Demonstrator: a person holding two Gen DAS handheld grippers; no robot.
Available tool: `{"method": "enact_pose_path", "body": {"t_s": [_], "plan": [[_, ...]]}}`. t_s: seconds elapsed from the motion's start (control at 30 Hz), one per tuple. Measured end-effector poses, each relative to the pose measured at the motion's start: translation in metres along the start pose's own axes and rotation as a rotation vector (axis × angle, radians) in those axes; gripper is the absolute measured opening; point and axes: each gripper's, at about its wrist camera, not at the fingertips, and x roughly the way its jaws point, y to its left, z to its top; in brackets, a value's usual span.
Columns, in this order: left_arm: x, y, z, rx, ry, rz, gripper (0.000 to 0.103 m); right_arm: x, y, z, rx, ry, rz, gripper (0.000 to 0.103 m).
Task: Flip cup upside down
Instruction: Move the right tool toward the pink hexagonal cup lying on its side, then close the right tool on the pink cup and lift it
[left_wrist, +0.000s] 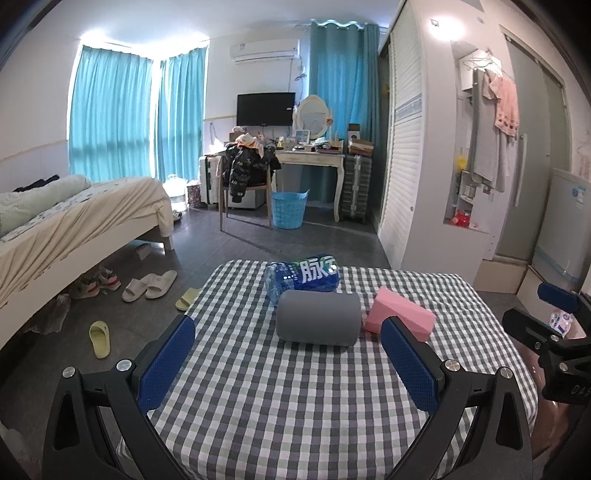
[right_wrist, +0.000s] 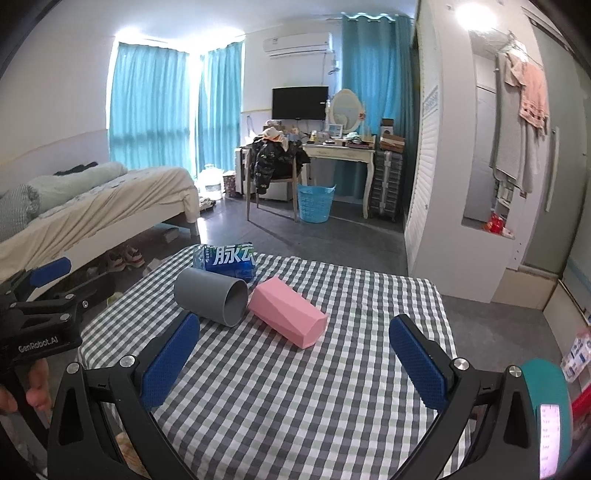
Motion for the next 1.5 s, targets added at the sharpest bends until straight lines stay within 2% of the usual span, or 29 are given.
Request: {"method": "enact_pose_path", "body": {"t_s": [0.17, 0.27, 0.4, 0.63, 0.77, 0.8, 0.83, 0.87, 0.93, 1.07, 1.23, 1.33, 1.5], "plan": [[0.021, 0.002, 0.001, -0.018, 0.02, 0.034, 0.103, 0.025, -0.003, 0.013, -0.101, 0.015, 0.06, 0.103], [0.043, 0.002, 0.002, -0.027, 0.055, 0.05, 0.103, 0.055, -0.004, 0.02, -0.191, 0.053, 0.073, 0.103], [0.066, 0.003, -0.001, -0.024, 0.086, 0.065, 0.103, 0.103, -0.01, 0.021, -0.251, 0.138, 0.15, 0.103], [0.108, 0.01, -0.007, -0.027, 0.148, 0.103, 0.103, 0.191, -0.006, 0.002, -0.329, 0.324, 0.254, 0.103], [0.122, 0.016, -0.011, -0.039, 0.174, 0.123, 0.103, 0.217, 0.0, -0.007, -0.36, 0.376, 0.278, 0.102], [0.126, 0.017, -0.011, -0.041, 0.18, 0.125, 0.103, 0.221, 0.001, -0.009, -0.361, 0.388, 0.284, 0.101], [0.128, 0.018, -0.012, -0.043, 0.182, 0.124, 0.103, 0.225, 0.002, -0.011, -0.363, 0.402, 0.281, 0.095], [0.13, 0.02, -0.012, -0.045, 0.186, 0.123, 0.103, 0.229, 0.003, -0.013, -0.365, 0.419, 0.279, 0.083], [0.133, 0.021, -0.014, -0.048, 0.191, 0.12, 0.103, 0.232, 0.002, -0.016, -0.36, 0.45, 0.291, 0.07], [0.131, 0.023, -0.015, -0.056, 0.187, 0.103, 0.103, 0.226, 0.001, -0.02, -0.346, 0.464, 0.275, 0.064], [0.118, 0.025, -0.016, -0.07, 0.178, 0.087, 0.103, 0.202, -0.001, -0.022, -0.29, 0.487, 0.223, 0.06], [0.108, 0.029, -0.02, -0.083, 0.179, 0.074, 0.103, 0.179, -0.001, -0.029, -0.191, 0.498, 0.132, 0.06], [0.091, 0.037, -0.029, -0.104, 0.173, 0.04, 0.103, 0.137, 0.014, -0.038, -0.077, 0.491, 0.081, 0.06]]}}
